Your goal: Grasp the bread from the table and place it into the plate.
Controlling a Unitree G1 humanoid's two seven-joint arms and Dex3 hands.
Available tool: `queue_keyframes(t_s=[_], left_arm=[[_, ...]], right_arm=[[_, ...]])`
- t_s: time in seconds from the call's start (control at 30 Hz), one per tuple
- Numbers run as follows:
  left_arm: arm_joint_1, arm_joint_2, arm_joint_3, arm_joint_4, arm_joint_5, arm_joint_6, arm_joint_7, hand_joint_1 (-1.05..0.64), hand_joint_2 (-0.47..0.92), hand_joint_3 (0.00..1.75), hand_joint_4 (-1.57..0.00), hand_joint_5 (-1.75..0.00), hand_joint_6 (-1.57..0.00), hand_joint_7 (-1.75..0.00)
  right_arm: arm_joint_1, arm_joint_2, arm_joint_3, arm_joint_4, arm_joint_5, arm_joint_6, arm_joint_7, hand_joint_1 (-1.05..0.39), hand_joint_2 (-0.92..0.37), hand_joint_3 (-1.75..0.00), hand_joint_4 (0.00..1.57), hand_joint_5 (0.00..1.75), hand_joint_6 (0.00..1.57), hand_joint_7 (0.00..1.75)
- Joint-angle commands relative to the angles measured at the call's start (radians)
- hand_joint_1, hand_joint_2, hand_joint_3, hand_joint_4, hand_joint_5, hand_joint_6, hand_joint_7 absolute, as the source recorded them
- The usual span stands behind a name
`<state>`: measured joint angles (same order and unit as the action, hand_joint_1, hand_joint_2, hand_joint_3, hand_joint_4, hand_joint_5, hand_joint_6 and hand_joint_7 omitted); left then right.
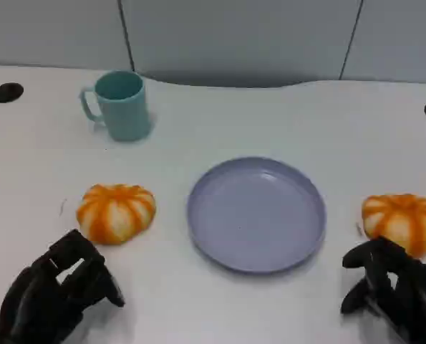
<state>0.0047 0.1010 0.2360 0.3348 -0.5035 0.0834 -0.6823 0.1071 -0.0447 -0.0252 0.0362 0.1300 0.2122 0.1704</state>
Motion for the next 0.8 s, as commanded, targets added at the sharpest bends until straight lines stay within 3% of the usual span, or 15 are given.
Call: queue_keyframes(t_s=[0.03, 0.43, 0.63, 0.7, 0.77, 0.8], left_arm=[[-0.003, 0.023, 0.004, -0.008, 0.009, 0.004, 0.01, -0.49, 0.92, 0.19, -0.65, -1.75, -0.43, -1.74], [-0.004, 0.022, 0.007, -0.017, 0.007, -0.018, -0.005, -0.48, 0.92, 0.2, -0.65, -1.75, -0.43, -1.74], [0.019, 0.0, -0.034, -0.072, 0.219, -0.378, 0.087, -0.49, 0.92, 0.28, -0.61, -1.75, -0.44, -1.65], [0.012, 0.019, -0.057, -0.075, 0.45, -0.605, 0.232, -0.5, 0.92, 0.28, -0.61, -1.75, -0.45, -1.62], [0.006, 0.029, -0.07, -0.058, 0.547, -0.705, 0.304, -0.49, 0.92, 0.28, -0.61, -1.75, -0.45, -1.61], [-0.026, 0.07, -0.076, -0.062, 0.729, -0.787, 0.425, -0.48, 0.92, 0.26, -0.62, -1.75, -0.47, -1.6]], right_arm=[[0.004, -0.01, -0.007, -0.001, -0.004, -0.007, -0.004, -0.31, -0.92, -0.61, 0.55, 1.75, 0.38, 1.7], [0.007, -0.004, -0.004, -0.007, -0.002, 0.0, -0.005, -0.3, -0.92, -0.62, 0.53, 1.75, 0.36, 1.68], [-0.002, 0.004, 0.003, -0.005, -0.003, 0.011, -0.014, -0.31, -0.92, -0.62, 0.54, 1.75, 0.38, 1.7], [-0.006, 0.007, 0.004, 0.01, 0.001, -0.006, -0.009, -0.31, -0.92, -0.62, 0.54, 1.75, 0.37, 1.7], [-0.007, 0.008, 0.003, 0.016, 0.002, -0.012, -0.007, -0.31, -0.92, -0.62, 0.54, 1.75, 0.37, 1.7], [-0.009, 0.012, 0.006, 0.02, -0.001, -0.015, -0.01, -0.31, -0.92, -0.62, 0.54, 1.75, 0.37, 1.7]])
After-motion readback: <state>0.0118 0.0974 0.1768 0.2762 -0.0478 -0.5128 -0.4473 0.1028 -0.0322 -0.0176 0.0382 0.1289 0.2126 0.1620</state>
